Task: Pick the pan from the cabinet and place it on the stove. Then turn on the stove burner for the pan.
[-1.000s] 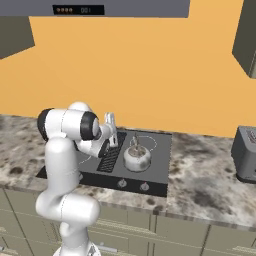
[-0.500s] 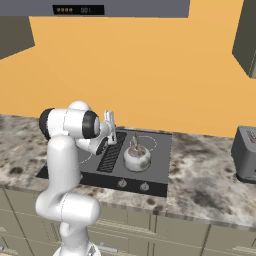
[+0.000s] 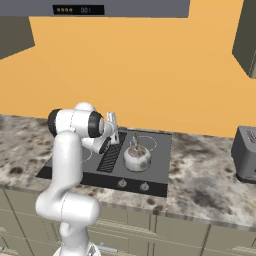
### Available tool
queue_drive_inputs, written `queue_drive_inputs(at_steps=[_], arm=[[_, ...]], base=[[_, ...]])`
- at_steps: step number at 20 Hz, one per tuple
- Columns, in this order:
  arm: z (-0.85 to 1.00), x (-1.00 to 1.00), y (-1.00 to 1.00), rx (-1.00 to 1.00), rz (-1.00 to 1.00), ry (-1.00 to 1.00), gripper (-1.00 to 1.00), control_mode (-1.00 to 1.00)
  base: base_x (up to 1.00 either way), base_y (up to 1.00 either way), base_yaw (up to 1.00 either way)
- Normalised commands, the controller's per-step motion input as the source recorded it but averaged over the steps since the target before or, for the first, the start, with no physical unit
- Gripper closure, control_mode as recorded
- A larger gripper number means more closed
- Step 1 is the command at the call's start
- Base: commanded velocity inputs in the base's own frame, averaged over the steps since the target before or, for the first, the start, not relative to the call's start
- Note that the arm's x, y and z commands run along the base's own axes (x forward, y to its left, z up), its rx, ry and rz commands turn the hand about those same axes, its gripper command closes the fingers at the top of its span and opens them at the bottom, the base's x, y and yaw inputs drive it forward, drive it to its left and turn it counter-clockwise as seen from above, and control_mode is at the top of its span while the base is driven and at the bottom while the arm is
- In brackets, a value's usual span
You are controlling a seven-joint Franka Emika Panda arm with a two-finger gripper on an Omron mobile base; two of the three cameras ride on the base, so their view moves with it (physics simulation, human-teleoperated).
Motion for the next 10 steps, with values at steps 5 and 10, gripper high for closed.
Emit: queue_drive_inputs(at_steps=[5,10], arm=[[-0.44,0.15,0.00,-0.05,0.00,0.00,1.00,-1.00],[-0.21,-0.12,-0.07,0.00,0.00,0.00,1.00,-1.00]], base=[[0.00,0.00,0.00],[0.00,0.00,0.00]])
